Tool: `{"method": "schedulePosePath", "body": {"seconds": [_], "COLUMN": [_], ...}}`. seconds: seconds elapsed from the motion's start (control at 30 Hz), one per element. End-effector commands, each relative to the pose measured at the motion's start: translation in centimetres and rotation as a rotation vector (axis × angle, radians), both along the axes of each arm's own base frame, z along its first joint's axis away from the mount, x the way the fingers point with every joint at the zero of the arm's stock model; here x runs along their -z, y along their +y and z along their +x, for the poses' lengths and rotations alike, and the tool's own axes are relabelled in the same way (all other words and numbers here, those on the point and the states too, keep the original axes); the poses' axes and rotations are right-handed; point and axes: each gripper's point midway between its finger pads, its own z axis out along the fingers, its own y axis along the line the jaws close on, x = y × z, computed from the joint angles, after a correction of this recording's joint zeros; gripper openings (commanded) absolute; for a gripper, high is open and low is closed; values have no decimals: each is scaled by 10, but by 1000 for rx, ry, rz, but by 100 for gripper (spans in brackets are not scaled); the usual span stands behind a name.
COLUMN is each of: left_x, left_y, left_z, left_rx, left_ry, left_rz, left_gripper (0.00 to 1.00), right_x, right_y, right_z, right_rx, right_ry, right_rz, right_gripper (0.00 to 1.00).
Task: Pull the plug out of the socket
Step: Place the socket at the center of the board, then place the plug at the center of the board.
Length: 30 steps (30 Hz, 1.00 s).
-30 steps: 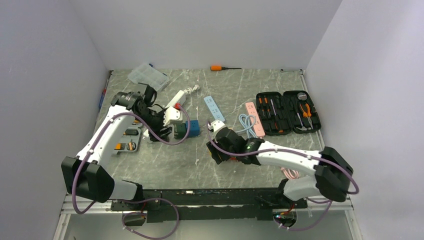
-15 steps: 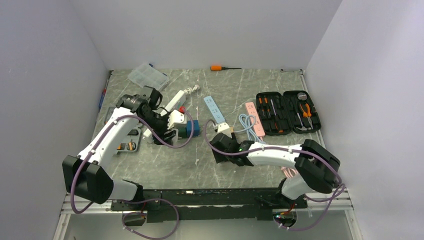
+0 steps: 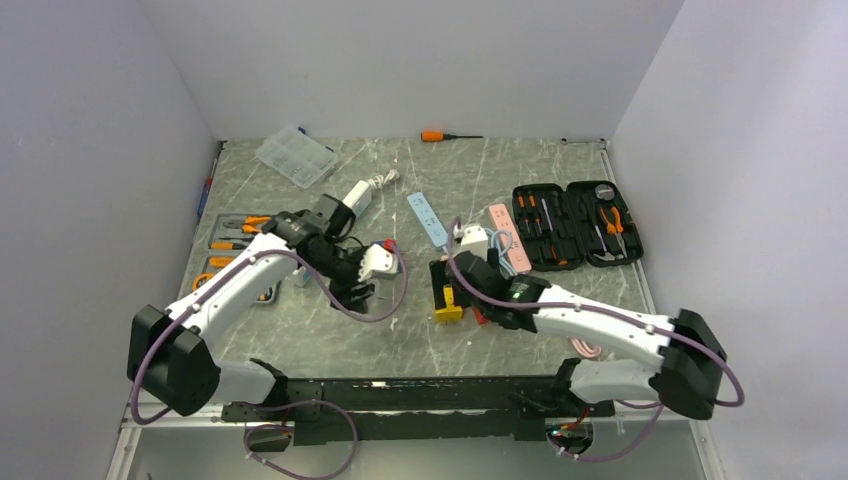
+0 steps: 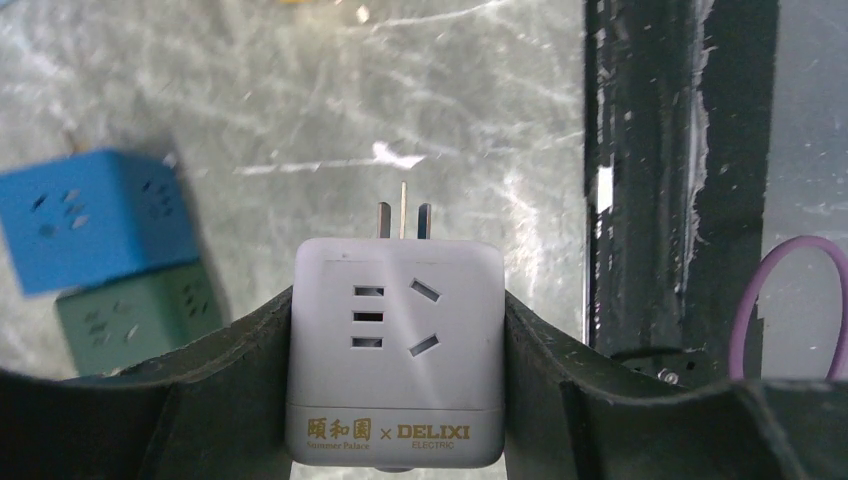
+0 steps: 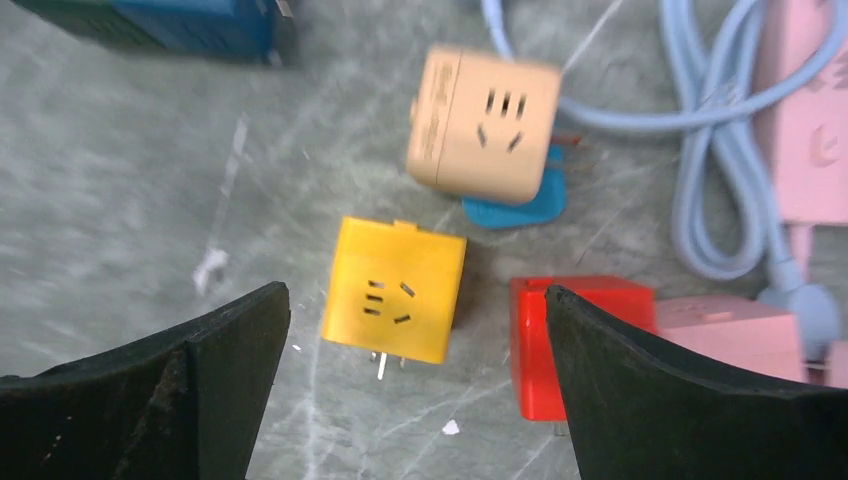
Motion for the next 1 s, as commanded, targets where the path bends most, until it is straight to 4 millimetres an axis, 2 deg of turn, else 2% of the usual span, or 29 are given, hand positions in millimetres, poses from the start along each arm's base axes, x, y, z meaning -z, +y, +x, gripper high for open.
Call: {"method": "schedulePosePath", "body": {"seconds": [0.0,0.07,0.1,0.2,0.33,0.43,0.53,0.63,0.8,0.97], "left_x": [1,13,19,42,61,81,86,88,98,103], "left_y": [-42,-59,-69,-94,-119,-132,-146,-156,-167,-174], "left_z": [-10,-14,-13,-18,-21,-23,-28,-28,-29,-32], "left_rx": [44,50,48,58,82,88,103,97,49,23], "left_ry": [23,53,51,80,74,67,79,53,54,60], "left_rz": [-82,-79,-78,-23,11,79,85,56,60,66], "left_gripper": [3,3,3,2,2,1,0,1,5,16], "right_x": [-98,-134,-146,-159,-148,-132,-113,-104,-106,-106], "right_y": [-5,-10,-16,-36,-49,-56,-72,-84,-90,-85], "right_z": [25,33,37,42,30,3,-27,-49,-52,-44], "right_rx": [52,64,84,167,219,211,219,228,248,252], "right_ry": [-177,-228,-238,-204,-107,-5,115,194,212,203], "right_rz": [130,165,161,125,125,154,131,117,89,72], "right_gripper": [100,100,100,100,100,100,100,100,100,100]}}
